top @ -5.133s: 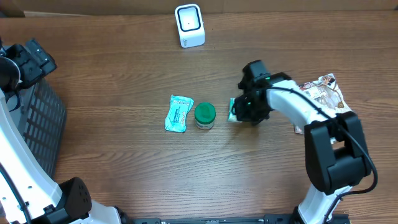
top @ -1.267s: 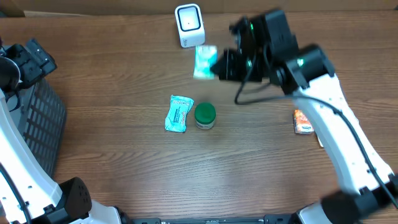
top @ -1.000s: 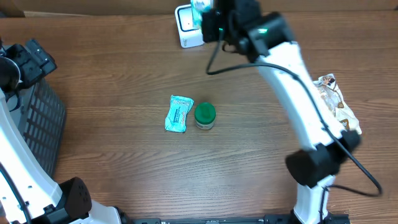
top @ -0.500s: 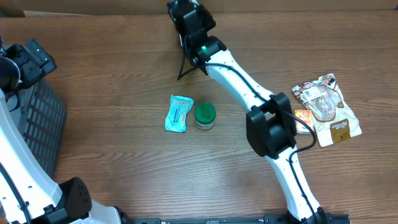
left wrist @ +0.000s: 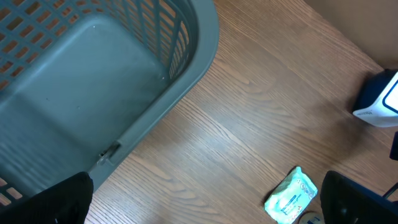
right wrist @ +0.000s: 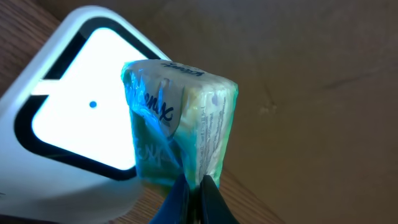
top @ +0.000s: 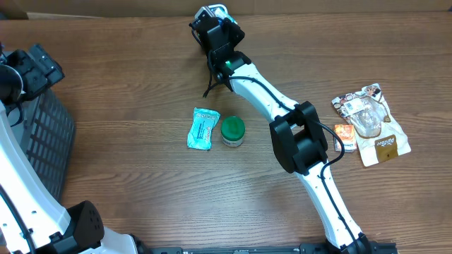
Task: Scan the item barcode
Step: 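Hold the Kleenex pack over the white scanner with the right gripper, then carry the Kleenex pack right and release it on the pile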
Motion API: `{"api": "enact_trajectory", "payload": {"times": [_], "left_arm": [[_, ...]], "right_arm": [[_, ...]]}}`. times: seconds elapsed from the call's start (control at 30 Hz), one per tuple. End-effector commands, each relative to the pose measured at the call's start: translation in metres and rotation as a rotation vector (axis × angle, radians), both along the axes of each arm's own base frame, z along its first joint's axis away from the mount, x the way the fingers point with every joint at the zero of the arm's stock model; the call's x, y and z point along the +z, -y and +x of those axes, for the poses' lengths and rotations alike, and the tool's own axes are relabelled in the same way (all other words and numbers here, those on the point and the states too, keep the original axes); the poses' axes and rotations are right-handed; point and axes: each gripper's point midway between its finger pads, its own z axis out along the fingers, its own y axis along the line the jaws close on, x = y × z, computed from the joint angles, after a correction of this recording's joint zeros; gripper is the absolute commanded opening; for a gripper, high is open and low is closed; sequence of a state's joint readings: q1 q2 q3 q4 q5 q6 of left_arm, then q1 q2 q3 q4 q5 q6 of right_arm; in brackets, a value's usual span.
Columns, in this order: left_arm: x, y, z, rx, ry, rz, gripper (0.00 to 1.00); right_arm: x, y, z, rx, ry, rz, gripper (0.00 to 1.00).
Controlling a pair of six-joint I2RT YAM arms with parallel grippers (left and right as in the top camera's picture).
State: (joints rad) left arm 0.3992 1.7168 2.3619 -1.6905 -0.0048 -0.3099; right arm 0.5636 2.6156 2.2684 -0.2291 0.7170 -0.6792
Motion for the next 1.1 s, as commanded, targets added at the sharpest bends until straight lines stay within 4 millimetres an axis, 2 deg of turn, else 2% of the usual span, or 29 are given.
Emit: {"api": "enact_trajectory", "payload": {"times": [0.0,0.3,0.37,0.47,0.53,0.6,0.63,0.7,0.73,0.8,0.83,0.87,0.9,0.93,0.97,1.0,1.03,1.07], "left_arm": [[0.008,0.001,-0.003,-0.013,0.020,0.024,1.00],[0.008,0.001,-0.003,-0.013,0.020,0.024,1.00],[0.008,0.001,-0.003,-0.013,0.020,0.024,1.00],[0.008,0.001,-0.003,-0.013,0.020,0.024,1.00],[0.008,0.001,-0.003,-0.013,0.020,0.024,1.00],[0.008,0.001,-0.003,-0.013,0.020,0.024,1.00],[0.008,0.001,-0.003,-0.013,0.020,0.024,1.00],[0.008,0.001,-0.003,-0.013,0.020,0.024,1.00],[0.008,0.001,-0.003,-0.013,0.020,0.024,1.00],[0.008,0.001,-0.003,-0.013,0.020,0.024,1.00],[0.008,0.000,-0.004,-0.012,0.020,0.024,1.00],[0.008,0.000,-0.003,-0.013,0.020,0.024,1.00],[0.008,0.000,-0.004,-0.012,0.020,0.024,1.00],[0.008,0.000,-0.004,-0.012,0.020,0.024,1.00],[0.008,0.001,-0.003,-0.014,0.020,0.024,1.00],[0.008,0.001,-0.003,-0.014,0.020,0.024,1.00],[0.008,0.001,-0.003,-0.014,0.020,0.024,1.00],[0.008,0.001,-0.003,-0.014,0.020,0.024,1.00]], "right_arm": [[0.013,-0.008,-0.005,0.018,0.012,-0.125,0.04],[0.023,-0.018,-0.013,0.027,0.020,-0.164,0.04],[0.034,-0.019,-0.017,0.031,0.023,-0.161,0.04],[0.071,-0.019,-0.025,0.022,0.051,-0.087,0.04],[0.100,-0.024,-0.043,0.057,0.013,0.046,0.04],[0.132,-0.014,-0.072,0.027,-0.045,0.201,0.04],[0.140,-0.011,-0.082,0.013,-0.068,0.258,0.04],[0.160,-0.005,-0.118,-0.009,-0.170,0.439,0.04],[0.167,-0.001,-0.142,-0.025,-0.257,0.558,0.04],[0.173,0.014,-0.180,-0.094,-0.400,0.714,0.04],[0.174,0.029,-0.201,-0.155,-0.483,0.764,0.04],[0.172,0.041,-0.214,-0.199,-0.531,0.782,0.04],[0.169,0.060,-0.232,-0.277,-0.599,0.796,0.04],[0.165,0.075,-0.242,-0.343,-0.635,0.804,0.04],[0.156,0.105,-0.257,-0.493,-0.686,0.806,0.04],[0.153,0.114,-0.262,-0.537,-0.703,0.800,0.04],[0.142,0.134,-0.265,-0.619,-0.735,0.798,0.04],[0.136,0.141,-0.266,-0.646,-0.753,0.803,0.04]]}}
